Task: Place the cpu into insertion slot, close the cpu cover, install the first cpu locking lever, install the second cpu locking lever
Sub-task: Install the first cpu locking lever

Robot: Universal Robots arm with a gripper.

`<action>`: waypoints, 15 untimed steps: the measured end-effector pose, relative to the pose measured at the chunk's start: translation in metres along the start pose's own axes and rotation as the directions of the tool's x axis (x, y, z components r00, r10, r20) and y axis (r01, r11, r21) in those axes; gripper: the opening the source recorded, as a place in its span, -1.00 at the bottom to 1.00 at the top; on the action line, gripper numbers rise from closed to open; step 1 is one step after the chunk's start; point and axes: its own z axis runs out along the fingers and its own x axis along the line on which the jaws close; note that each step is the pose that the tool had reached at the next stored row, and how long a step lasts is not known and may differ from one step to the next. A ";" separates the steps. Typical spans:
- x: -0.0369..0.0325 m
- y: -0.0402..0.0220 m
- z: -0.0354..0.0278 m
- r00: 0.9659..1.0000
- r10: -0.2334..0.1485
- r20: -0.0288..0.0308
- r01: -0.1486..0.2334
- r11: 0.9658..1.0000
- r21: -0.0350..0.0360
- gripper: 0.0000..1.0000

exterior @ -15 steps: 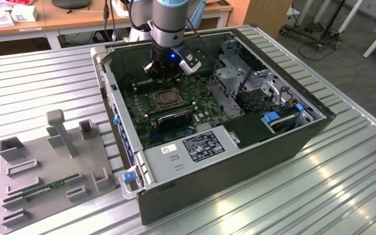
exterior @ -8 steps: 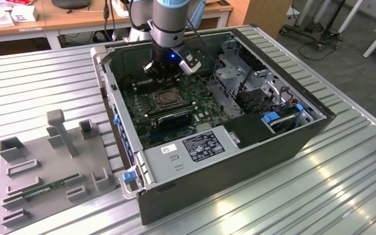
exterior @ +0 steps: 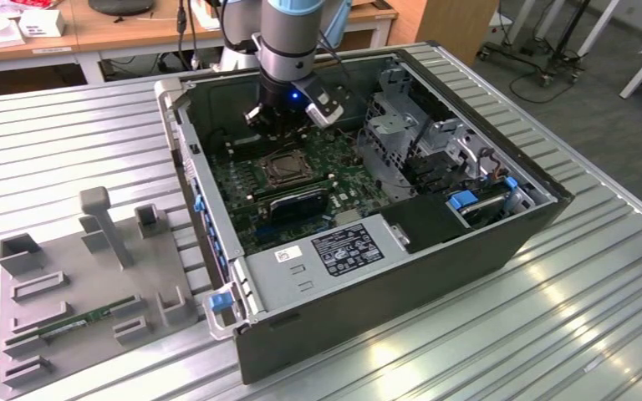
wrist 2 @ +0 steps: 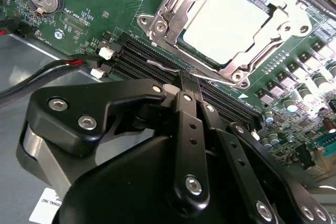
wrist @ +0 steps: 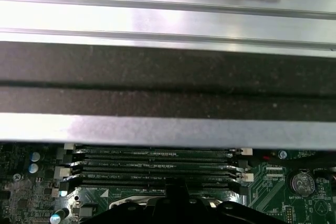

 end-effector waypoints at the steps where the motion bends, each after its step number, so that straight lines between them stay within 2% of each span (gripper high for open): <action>1: 0.0000 -0.0002 0.0000 1.000 0.000 0.000 0.000 1.000 0.000 -0.79; 15: -0.0016 -0.0036 0.0046 1.000 0.000 0.000 0.000 1.000 0.000 -0.79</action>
